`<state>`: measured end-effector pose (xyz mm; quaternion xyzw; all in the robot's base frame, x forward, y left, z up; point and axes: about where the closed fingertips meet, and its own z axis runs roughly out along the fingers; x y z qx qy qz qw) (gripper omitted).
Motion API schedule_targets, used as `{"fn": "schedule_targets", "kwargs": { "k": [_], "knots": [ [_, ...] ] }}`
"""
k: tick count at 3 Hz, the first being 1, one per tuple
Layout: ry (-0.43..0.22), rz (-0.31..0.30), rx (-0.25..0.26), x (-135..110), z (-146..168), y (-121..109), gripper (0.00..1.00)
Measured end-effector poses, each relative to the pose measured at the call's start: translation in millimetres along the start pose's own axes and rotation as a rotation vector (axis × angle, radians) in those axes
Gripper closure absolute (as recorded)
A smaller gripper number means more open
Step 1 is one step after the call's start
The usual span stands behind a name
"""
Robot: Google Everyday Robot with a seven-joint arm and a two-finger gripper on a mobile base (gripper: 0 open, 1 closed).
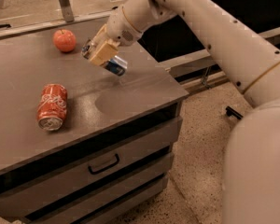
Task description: Place redbull can upright
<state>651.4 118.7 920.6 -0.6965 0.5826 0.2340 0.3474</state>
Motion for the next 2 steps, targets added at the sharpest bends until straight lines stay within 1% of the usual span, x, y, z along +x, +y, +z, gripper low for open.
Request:
{"fn": "schedule_targets", "kwargs": {
  "k": [1,2],
  "knots": [
    [-0.285,0.004,0.057,4.0,1.2,7.4,1.00],
    [-0.403,-0.016,0.145,-21.1,-25.6,-1.3,1.00]
  ]
}}
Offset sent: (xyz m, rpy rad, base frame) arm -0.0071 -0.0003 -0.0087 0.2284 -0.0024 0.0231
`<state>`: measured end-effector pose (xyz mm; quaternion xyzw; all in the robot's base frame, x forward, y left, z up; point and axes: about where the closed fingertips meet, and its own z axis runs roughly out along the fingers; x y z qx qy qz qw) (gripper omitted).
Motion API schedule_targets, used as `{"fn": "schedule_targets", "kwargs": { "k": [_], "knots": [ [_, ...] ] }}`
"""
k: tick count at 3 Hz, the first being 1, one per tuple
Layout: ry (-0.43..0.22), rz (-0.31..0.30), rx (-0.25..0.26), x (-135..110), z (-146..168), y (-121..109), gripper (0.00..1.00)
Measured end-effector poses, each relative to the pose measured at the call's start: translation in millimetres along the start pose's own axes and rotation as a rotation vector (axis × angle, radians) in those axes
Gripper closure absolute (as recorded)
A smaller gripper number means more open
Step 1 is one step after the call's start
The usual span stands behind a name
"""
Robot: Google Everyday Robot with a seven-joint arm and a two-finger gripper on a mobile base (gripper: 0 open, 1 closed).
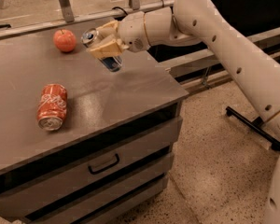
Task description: Place redbull can upright
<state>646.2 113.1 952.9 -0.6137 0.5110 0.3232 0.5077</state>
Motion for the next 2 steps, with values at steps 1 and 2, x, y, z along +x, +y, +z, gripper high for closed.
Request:
{"fn": "schedule_targets", "kwargs": {
  "k": [1,2],
  "knots": [
    [0.002,0.001,-0.002,-0.2,1.3,0.4,1.00],
    [-0.016,0.009,-0.001,0.4,3.0,1.3,1.00]
  ]
}}
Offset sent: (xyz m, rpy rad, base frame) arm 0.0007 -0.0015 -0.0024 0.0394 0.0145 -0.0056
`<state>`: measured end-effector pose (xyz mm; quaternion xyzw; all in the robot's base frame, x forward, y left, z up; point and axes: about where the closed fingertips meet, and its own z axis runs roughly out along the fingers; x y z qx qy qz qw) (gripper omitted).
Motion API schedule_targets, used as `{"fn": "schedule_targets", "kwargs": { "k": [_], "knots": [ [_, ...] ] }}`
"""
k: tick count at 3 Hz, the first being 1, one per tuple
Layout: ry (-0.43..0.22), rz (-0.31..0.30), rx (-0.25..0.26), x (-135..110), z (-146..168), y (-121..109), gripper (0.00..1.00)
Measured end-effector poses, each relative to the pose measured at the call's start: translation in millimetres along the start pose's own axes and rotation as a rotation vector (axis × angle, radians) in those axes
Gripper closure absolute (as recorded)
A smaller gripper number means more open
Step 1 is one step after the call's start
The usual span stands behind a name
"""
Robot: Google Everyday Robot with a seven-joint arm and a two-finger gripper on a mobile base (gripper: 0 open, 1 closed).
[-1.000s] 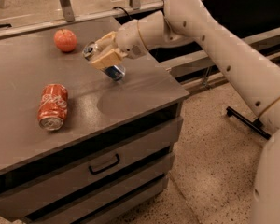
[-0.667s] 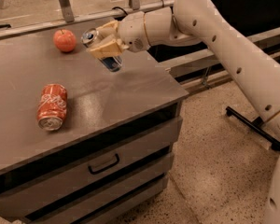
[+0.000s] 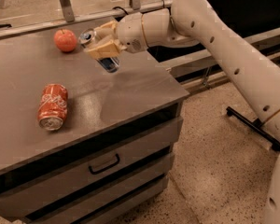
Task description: Place redbull can upright
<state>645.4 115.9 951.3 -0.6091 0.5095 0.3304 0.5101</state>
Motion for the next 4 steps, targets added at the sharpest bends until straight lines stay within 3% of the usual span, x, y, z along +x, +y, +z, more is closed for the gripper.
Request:
{"fn": "schedule_targets", "kwargs": {
  "k": [1,2,3,4],
  "knots": [
    [-0.150,0.049,0.018,-1.7,1.6,1.2,1.00],
    [-0.366,0.142,0.040,-7.6,0.9,3.1,1.00],
    [-0.422,0.156,0.023,-22.2,5.2,6.9,1.00],
    [-0.414,0.154,0.024,-20.5,5.3,6.7,1.00]
  ]
}}
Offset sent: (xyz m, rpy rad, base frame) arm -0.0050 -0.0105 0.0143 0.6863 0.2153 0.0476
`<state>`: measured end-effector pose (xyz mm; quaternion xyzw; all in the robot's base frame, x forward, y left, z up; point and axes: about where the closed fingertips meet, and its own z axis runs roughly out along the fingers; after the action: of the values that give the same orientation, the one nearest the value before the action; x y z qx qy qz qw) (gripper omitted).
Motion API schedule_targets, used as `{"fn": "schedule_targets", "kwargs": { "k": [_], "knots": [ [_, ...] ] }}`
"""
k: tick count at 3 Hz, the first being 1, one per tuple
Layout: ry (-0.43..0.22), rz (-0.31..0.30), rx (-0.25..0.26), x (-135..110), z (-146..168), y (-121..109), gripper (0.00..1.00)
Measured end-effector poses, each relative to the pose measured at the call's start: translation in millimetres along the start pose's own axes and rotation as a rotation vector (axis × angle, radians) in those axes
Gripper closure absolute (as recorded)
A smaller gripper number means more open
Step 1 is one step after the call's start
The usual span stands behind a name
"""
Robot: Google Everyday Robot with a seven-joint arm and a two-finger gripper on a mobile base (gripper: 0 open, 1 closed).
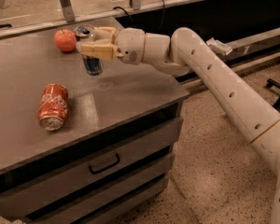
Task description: Place redbull can upright
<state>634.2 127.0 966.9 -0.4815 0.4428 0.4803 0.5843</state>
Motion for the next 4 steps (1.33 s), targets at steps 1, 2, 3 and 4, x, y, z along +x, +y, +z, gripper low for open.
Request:
{"fn": "schedule_targets", "kwargs": {
  "k": [1,2,3,4],
  "knots": [
    [-0.010,0.019,0.009,3.6,-1.7,-0.1,1.00],
    [-0.025,0.055,0.032,9.0,-5.9,-0.3,0.82],
    [0.007,0.076,0.057,16.2,-9.5,0.6,0.58],
    [0.064,0.081,0.082,21.5,-14.4,1.1,0.36]
  ]
}}
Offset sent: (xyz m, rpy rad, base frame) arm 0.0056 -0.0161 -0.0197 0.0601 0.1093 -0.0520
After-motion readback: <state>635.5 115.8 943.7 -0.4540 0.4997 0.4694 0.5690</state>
